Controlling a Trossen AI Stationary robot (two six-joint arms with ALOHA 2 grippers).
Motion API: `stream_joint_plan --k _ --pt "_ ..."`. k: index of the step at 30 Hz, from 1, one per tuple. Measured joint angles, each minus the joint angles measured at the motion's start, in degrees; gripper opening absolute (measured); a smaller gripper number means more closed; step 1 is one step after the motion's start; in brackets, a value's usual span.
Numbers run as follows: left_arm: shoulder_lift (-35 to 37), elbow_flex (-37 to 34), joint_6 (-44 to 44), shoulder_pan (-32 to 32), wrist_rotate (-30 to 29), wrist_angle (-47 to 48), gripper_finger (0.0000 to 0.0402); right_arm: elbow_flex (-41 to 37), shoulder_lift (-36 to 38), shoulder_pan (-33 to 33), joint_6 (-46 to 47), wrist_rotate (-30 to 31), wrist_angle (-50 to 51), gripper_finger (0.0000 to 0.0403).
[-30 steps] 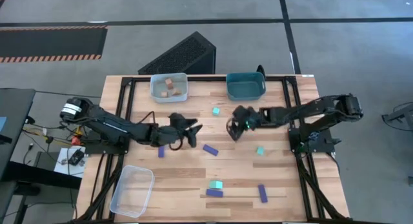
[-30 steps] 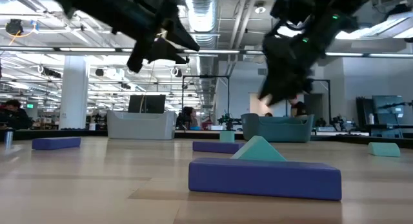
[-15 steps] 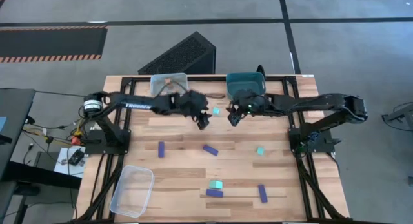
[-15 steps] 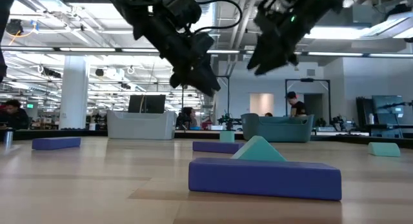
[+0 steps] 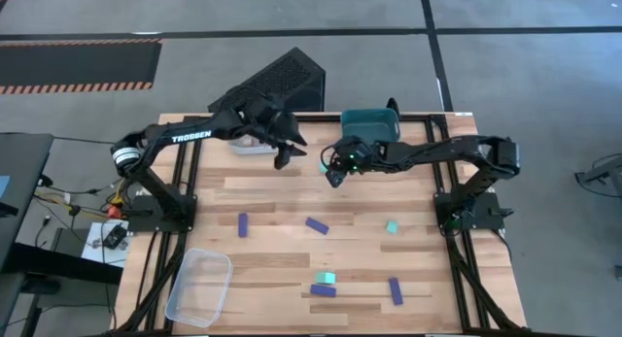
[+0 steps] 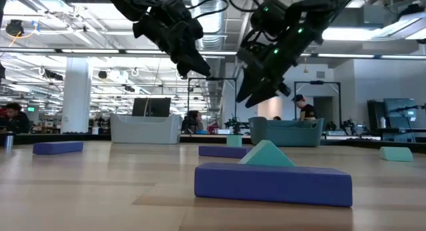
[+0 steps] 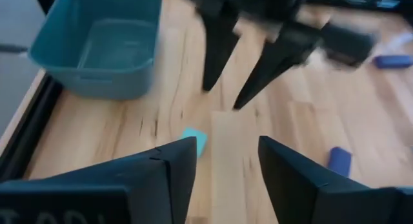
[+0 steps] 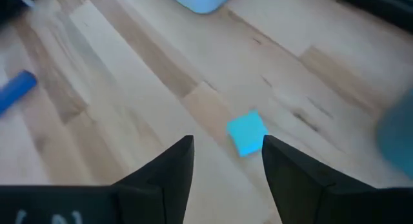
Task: Sort & place blocks by color
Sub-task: Put the top left blue block into the blue bin
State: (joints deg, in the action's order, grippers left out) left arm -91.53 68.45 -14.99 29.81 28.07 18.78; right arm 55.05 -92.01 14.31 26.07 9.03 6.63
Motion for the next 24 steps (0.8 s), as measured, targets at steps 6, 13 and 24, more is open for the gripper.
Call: stream_joint_plan --k 6,13,24 --pt "0.0 -0.4 -6.7 0.8 5.2 2.7 0.0123 5.2 -5.6 -0.7 -15.0 -1.2 1.9 0.0212" --pt "0.0 -0.4 -12.2 1.3 4.3 2.6 0.0116 12.4 -12.8 0.1 -25.2 -1.5 8.9 0.023" --pt "1.4 -0.4 -10.8 5.1 1.2 -0.1 0.0134 17.8 -18.2 5.2 -24.6 -3.1 16.7 0.0241"
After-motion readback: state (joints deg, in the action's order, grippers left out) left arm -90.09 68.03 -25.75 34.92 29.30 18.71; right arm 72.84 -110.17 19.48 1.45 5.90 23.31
